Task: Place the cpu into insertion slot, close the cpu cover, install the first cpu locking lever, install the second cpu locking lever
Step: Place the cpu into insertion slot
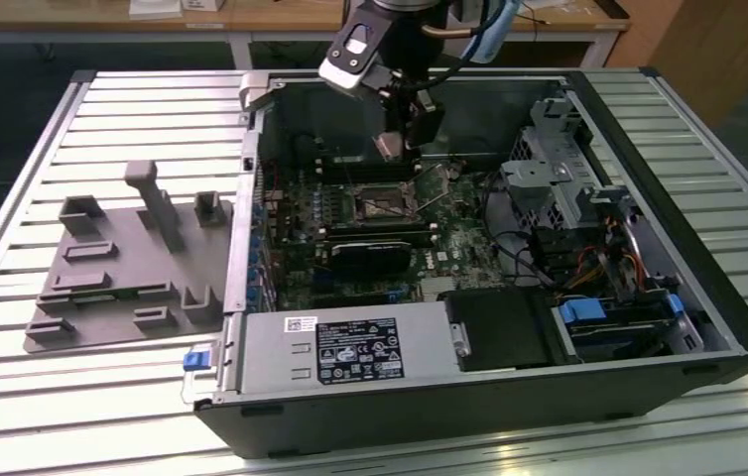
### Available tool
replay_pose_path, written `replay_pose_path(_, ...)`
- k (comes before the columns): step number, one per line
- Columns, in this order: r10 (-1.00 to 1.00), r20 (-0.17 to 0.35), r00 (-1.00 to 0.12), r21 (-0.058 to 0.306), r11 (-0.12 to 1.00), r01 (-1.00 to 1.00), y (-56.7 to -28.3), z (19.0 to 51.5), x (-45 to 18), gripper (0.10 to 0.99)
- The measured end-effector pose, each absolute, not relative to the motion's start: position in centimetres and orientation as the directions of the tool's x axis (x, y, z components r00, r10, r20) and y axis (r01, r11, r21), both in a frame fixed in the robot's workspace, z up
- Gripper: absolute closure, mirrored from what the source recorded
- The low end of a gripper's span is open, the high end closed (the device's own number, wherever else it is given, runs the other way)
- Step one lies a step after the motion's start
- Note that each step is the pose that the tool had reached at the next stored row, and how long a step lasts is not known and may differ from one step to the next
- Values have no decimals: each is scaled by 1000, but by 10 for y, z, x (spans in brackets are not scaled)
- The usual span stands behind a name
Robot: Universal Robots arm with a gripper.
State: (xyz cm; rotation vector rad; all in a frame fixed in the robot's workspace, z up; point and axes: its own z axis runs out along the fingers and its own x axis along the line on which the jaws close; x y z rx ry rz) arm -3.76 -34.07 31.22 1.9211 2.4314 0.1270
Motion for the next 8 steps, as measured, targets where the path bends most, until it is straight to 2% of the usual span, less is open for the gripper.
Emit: replay_pose_path(8,996,19,-88,89,86,992,-341,303,-38,549)
